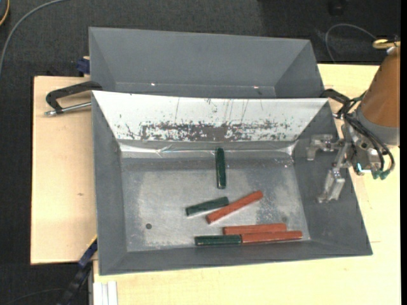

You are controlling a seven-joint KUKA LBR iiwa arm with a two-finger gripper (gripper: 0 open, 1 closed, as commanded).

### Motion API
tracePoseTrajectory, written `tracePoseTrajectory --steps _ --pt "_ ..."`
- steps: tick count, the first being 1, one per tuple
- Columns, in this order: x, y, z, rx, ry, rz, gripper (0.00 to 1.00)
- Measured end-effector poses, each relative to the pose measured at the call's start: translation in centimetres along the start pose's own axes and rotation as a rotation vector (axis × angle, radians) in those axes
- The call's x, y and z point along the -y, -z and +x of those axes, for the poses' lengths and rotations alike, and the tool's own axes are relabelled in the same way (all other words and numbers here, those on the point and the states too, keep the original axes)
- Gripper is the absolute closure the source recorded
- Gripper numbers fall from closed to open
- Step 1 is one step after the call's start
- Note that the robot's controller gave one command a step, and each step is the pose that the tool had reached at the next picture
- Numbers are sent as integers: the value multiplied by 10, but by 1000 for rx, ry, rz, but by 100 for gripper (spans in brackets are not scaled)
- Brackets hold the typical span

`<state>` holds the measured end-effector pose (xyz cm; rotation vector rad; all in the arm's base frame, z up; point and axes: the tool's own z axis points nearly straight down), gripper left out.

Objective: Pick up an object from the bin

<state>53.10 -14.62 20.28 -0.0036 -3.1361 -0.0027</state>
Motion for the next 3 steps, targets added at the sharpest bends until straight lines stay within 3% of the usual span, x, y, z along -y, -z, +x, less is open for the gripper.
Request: tracePoseTrajectory --steps 1,2,3 --pt "-58 -136 16 0 108 -2 0" --pt "-118 -132 19 9 104 -2 0" --pt "-159 -132 11 11 -239 -1 0"
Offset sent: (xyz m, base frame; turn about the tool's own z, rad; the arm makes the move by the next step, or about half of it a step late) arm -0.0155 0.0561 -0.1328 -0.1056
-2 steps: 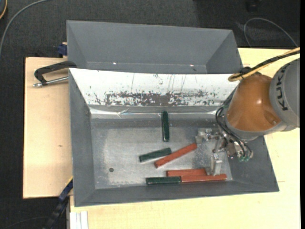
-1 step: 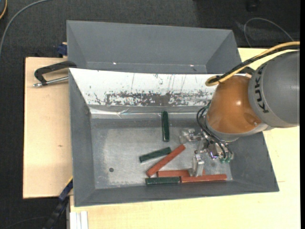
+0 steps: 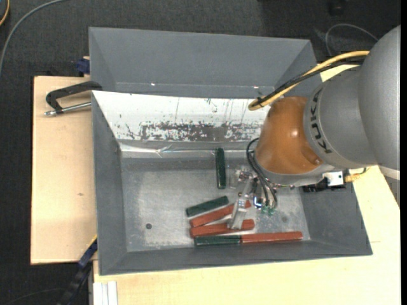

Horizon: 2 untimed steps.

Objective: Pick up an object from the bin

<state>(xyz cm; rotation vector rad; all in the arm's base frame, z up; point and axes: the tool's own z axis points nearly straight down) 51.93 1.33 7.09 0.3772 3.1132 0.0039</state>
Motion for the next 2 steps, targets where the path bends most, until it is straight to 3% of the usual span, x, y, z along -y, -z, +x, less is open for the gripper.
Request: tracePoseTrajectory --steps 1,2 --pt "1 0 0 -2 0 2 100" --pt "2 201 -8 8 -9 -1 100"
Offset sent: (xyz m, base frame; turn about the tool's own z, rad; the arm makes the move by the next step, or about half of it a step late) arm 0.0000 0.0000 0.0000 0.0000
